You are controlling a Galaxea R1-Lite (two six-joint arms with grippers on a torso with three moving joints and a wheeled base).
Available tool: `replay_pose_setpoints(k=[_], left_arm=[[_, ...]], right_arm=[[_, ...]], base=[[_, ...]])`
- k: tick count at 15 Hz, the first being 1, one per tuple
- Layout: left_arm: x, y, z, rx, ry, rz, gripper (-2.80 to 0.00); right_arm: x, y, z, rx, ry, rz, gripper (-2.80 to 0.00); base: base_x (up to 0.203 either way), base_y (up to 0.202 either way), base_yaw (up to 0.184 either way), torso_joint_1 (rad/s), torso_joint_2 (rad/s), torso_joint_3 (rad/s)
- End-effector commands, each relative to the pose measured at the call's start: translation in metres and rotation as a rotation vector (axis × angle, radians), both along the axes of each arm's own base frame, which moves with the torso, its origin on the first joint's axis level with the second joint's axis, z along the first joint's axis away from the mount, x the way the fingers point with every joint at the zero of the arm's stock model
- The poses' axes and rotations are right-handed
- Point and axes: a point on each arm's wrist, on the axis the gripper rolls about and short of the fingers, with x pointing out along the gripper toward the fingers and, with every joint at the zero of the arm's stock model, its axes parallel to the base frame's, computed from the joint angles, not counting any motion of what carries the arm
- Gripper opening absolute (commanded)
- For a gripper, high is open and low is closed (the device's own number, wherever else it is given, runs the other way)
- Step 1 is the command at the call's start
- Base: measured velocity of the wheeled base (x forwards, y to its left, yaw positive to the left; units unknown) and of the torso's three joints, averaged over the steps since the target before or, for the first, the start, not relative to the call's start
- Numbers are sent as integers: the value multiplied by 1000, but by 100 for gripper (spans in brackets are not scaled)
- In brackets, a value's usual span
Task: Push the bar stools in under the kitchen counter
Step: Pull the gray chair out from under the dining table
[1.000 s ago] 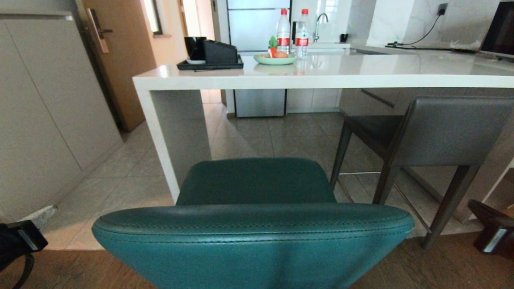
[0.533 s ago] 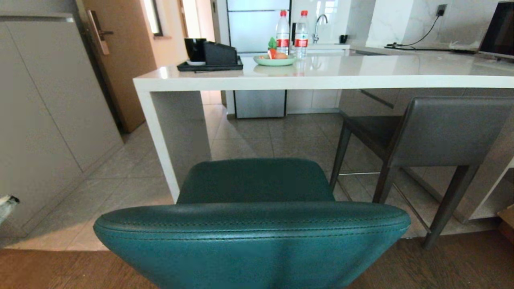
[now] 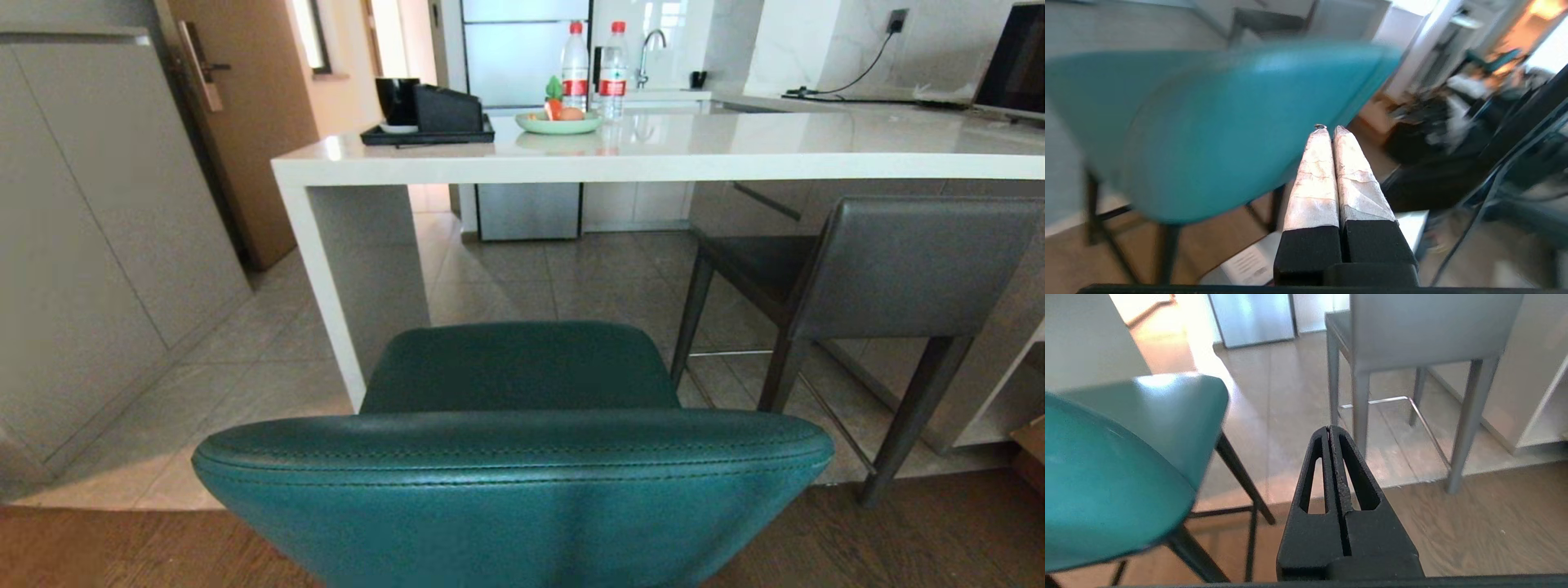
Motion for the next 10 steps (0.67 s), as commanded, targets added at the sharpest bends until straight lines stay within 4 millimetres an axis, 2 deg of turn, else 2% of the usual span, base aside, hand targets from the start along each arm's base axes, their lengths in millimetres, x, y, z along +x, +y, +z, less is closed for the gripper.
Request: replay_pose_setpoints(k=[1,4,5,7,8,10], left_arm=[[-11,0,-42,122,-76,92,-280],[-5,5,-106,264,-53,315,-280],[2,8,-120,315,-36,435,-280],[16,12,-139,364,-58,615,-280],[21,13,-141,348,-114,691,-280],[22,14,-144,297,-68,745,-280]], right_arm=[[8,1,-18,-31,23,-6,-280],[12,1,-18,-125,-71,-40,-280],[13,1,-21,-127,-62,-47,-280],[16,1,-33,-132,-43,-48,-280],[18,2,-42,-137,-40,-49,-280],[22,2,-60,-166,-54,-54,-280]], base=[[0,0,0,0,0,0],[0,0,0,0,0,0],[0,0,0,0,0,0],[0,0,0,0,0,0],[0,0,0,0,0,0],[0,0,0,0,0,0]])
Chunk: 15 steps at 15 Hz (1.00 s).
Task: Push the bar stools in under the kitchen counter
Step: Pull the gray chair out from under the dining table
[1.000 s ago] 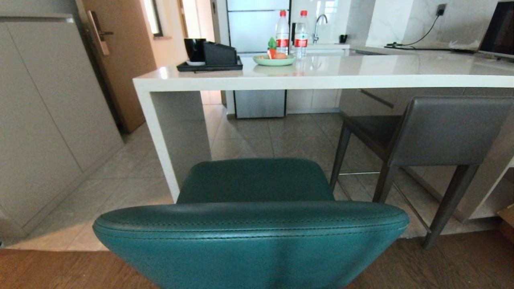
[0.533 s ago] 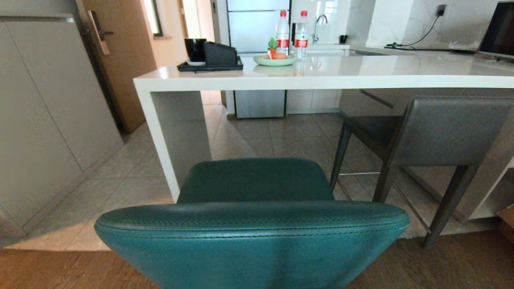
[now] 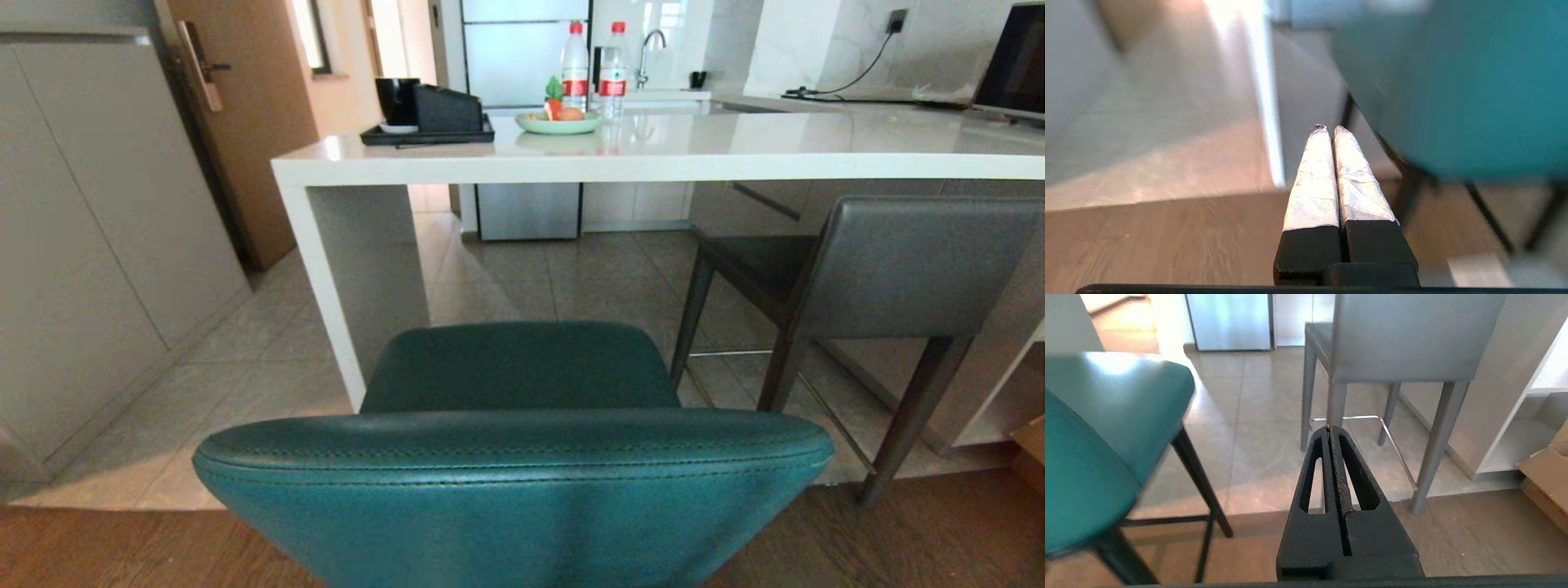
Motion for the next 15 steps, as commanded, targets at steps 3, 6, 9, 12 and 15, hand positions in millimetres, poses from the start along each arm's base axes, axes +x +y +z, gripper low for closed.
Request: replay_pose_setpoints(k=[3,6,9,12,15], left_arm=[[1,1,-7,-19,35,52,-280],[1,1,-7,-94,42,63,-280],[1,1,-7,-78,41,55,-280],[1,0,-7,-23,37,27,-280],[0,1,-6,-7,35,36,-280]], right_arm=[[2,3,-9,-59,-12,136,-280],[1,5,-13,-119,25,99,-280],[-12,5,-21,-143,-13,47,-280],[-24,5,-39,-141,-20,71,-280],[-24,6,-51,-14,110,135,-280]], base=[[0,0,0,0,0,0],[0,0,0,0,0,0],[0,0,0,0,0,0],[0,0,0,0,0,0],[0,0,0,0,0,0]])
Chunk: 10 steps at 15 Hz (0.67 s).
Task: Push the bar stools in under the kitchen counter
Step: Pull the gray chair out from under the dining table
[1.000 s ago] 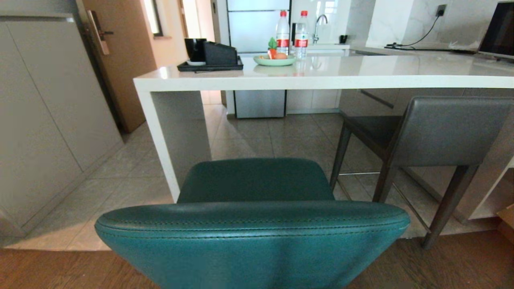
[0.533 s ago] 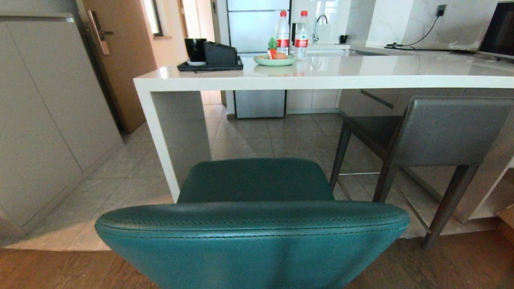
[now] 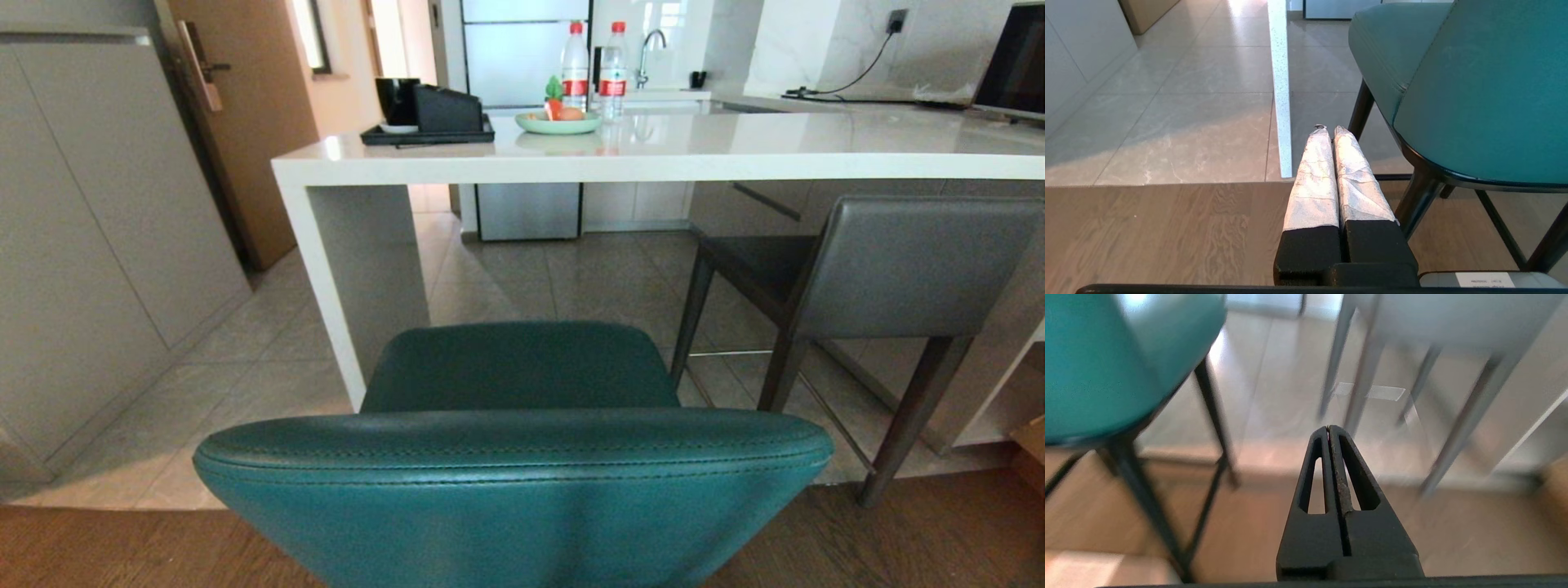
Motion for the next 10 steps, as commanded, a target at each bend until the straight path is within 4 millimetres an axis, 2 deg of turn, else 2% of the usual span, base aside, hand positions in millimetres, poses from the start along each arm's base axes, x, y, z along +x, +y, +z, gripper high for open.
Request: replay_pose_setpoints(k=[1,4,10], left_arm=[[0,0,1,20,0,-4,-280],[0,-1,1,129,-16,-45,-280],[-1,-2,1,130,5,-73,-280]], right_arm=[[-2,0,-2,70,3,-14,-280],[-1,-1,0,131,-29,-53,-280],[-1,-1,0,131,-29,-55,-280]], base=[[0,0,0,0,0,0],[0,0,0,0,0,0],[0,0,0,0,0,0]])
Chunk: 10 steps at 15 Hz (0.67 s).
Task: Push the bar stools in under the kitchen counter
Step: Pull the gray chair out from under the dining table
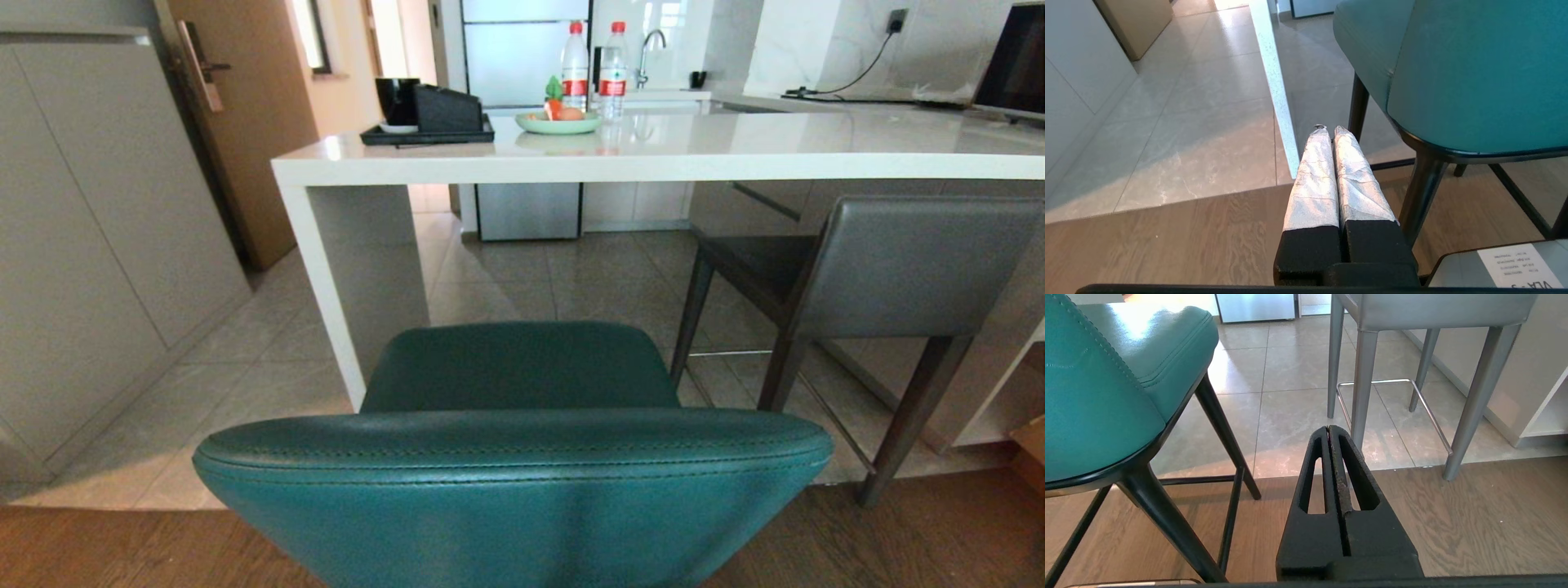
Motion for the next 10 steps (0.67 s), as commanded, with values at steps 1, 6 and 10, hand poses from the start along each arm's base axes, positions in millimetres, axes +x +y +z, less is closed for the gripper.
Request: replay_pose_setpoints(k=[1,6,10], left_arm=[[2,0,0,-14,38,3,-280],[2,1,6,-33,-124,27,-280],[-2,1,-6,-91,146,38,-280]], right_arm=[[0,0,0,0,-1,0,-280],[0,0,0,1,-3,0,-280],[0,0,0,3,-4,0,-280]], base=[[0,0,0,0,0,0],[0,0,0,0,0,0],[0,0,0,0,0,0]])
